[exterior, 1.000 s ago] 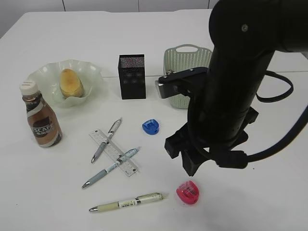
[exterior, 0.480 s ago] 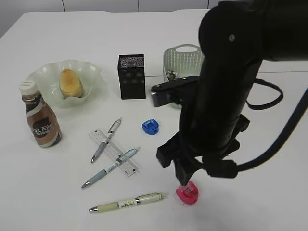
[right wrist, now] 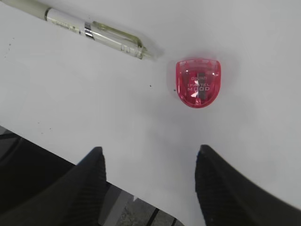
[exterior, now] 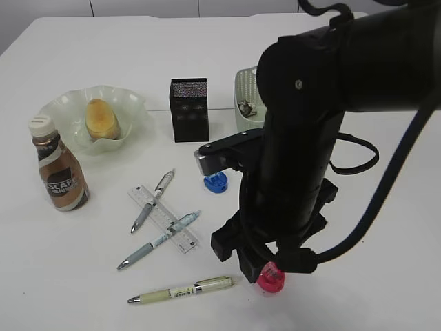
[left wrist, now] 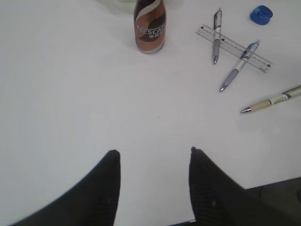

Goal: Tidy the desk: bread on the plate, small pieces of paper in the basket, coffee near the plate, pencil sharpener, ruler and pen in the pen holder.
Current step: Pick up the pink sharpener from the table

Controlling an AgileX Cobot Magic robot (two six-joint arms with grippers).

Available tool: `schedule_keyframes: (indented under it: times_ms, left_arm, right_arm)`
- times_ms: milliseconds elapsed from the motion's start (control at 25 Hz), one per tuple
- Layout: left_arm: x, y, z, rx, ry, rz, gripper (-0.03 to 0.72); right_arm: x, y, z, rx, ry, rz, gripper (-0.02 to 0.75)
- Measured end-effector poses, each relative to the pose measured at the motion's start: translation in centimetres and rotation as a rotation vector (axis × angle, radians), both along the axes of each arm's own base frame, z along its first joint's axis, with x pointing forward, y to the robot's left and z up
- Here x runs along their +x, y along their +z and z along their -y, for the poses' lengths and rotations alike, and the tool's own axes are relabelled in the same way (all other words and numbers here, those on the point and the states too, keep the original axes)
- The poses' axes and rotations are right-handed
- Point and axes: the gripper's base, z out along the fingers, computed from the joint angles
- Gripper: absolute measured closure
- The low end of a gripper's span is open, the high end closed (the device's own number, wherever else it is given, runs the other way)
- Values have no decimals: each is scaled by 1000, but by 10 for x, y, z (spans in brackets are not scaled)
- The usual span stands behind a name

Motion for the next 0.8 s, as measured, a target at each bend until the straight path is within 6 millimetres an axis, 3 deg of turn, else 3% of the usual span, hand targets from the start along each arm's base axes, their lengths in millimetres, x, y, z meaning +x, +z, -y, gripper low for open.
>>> schedule_keyframes:
  times_ms: [800]
  left_arm:
    - [-3,-3,0,6,-6,-50,372]
  right_arm:
    - [18,-55,-7,-100,127,0,295]
